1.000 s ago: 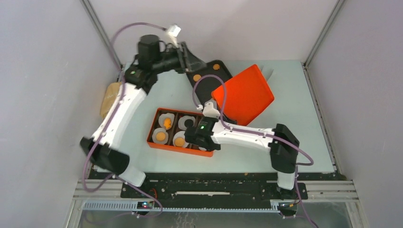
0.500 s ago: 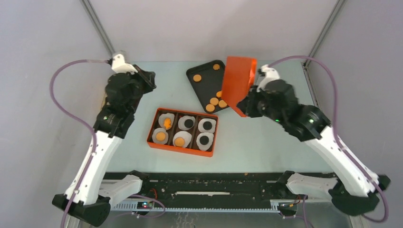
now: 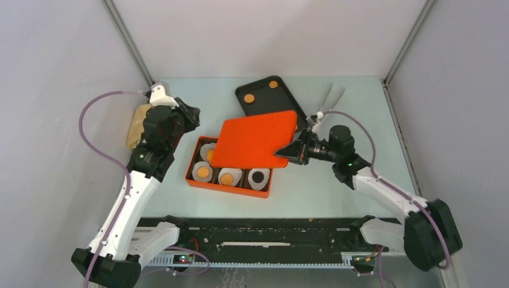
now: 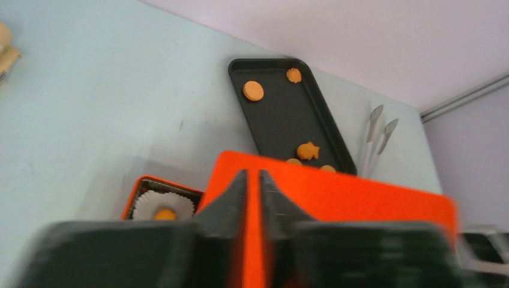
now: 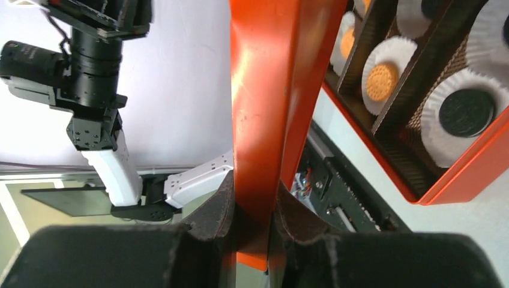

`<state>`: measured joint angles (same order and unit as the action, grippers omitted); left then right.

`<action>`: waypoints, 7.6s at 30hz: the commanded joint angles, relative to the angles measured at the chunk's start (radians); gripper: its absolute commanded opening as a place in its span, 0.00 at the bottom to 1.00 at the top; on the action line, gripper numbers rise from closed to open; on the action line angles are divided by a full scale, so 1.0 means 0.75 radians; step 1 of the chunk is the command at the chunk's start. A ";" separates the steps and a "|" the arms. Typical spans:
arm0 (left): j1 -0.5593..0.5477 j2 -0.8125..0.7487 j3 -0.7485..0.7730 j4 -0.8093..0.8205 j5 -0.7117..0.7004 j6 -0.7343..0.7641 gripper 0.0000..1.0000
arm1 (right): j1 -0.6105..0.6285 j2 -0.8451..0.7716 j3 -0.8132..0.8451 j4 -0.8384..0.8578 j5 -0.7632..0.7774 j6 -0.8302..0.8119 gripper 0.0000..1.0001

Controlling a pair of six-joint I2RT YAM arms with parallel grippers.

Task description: Pack the cookies

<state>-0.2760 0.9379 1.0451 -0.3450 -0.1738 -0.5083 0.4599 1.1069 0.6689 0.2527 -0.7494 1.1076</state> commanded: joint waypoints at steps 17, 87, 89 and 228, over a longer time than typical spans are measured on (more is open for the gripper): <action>0.018 -0.070 -0.174 -0.011 -0.147 -0.002 0.02 | 0.264 0.522 -0.065 1.070 0.164 0.274 0.00; 0.018 0.176 -0.446 0.121 -0.186 -0.118 0.00 | 0.186 0.709 -0.321 0.778 0.094 0.145 0.00; 0.018 0.195 -0.466 0.140 -0.170 -0.113 0.00 | 0.157 0.715 -0.344 0.757 0.073 0.129 0.00; -0.210 -0.108 -0.488 0.066 -0.186 -0.186 0.10 | 0.383 0.288 0.645 -1.261 1.537 -0.642 0.34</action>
<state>-0.4236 0.8658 0.7067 -0.3420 -0.2897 -0.6811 0.7456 1.3350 1.1275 -0.6907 0.3355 0.6556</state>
